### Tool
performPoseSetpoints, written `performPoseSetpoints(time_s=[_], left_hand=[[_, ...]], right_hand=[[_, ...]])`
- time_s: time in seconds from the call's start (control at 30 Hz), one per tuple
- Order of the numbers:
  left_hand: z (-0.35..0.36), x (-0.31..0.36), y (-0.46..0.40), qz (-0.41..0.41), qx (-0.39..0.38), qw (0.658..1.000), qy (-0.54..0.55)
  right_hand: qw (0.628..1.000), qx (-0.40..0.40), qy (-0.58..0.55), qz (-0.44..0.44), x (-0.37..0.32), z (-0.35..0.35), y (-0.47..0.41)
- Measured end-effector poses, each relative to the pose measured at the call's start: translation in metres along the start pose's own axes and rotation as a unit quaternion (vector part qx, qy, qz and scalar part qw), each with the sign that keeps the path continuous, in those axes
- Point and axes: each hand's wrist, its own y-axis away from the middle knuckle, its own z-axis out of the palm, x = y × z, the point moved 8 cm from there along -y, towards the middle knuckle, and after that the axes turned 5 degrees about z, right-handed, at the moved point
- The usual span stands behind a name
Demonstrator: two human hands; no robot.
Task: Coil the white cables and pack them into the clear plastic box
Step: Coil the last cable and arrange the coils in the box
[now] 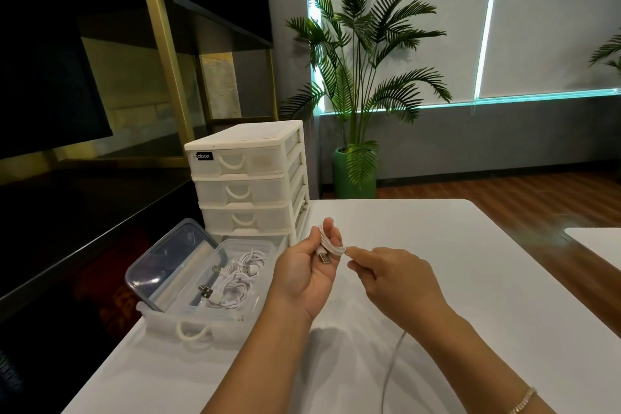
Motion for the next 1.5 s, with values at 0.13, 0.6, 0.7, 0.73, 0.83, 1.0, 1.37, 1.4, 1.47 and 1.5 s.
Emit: performPoseSetpoints(time_s=[0.13, 0.6, 0.7, 0.73, 0.83, 1.0, 1.37, 1.4, 1.47, 1.5], left_hand=[[0.001, 0.006, 0.002, 0.044, 0.009, 0.995, -0.084], [0.020, 0.004, 0.007, 0.225, -0.087, 0.696, -0.676], [0.024, 0.003, 0.008, 0.244, -0.093, 0.656, -0.708], [0.024, 0.002, 0.008, 0.245, -0.099, 0.645, -0.717], [0.022, -0.002, 0.005, 0.224, -0.116, 0.650, -0.716], [0.021, -0.008, 0.007, 0.187, -0.153, 0.685, -0.687], [0.021, -0.014, 0.008, 0.142, -0.187, 0.718, -0.656], [0.020, -0.013, 0.008, 0.138, -0.186, 0.724, -0.650], [0.019, -0.014, 0.008, 0.121, -0.190, 0.743, -0.630], [0.019, -0.015, 0.008, 0.110, -0.195, 0.756, -0.615]], right_hand=[[1.000, -0.007, 0.000, -0.010, -0.004, 0.002, 0.001], [0.999, 0.036, -0.030, -0.024, -0.010, -0.014, 0.003], [0.997, 0.056, -0.044, -0.008, -0.006, -0.022, 0.002], [0.997, 0.065, -0.047, -0.002, -0.004, -0.024, 0.002], [0.994, 0.090, -0.058, 0.014, 0.003, -0.031, 0.002], [0.989, 0.133, -0.065, 0.006, 0.007, -0.034, 0.002], [0.986, 0.142, -0.089, 0.021, 0.013, -0.033, 0.001], [0.986, 0.130, -0.098, 0.031, 0.015, -0.030, 0.000], [0.983, 0.115, -0.129, 0.057, 0.021, -0.029, -0.003], [0.980, 0.110, -0.150, 0.071, 0.023, -0.029, -0.004]])
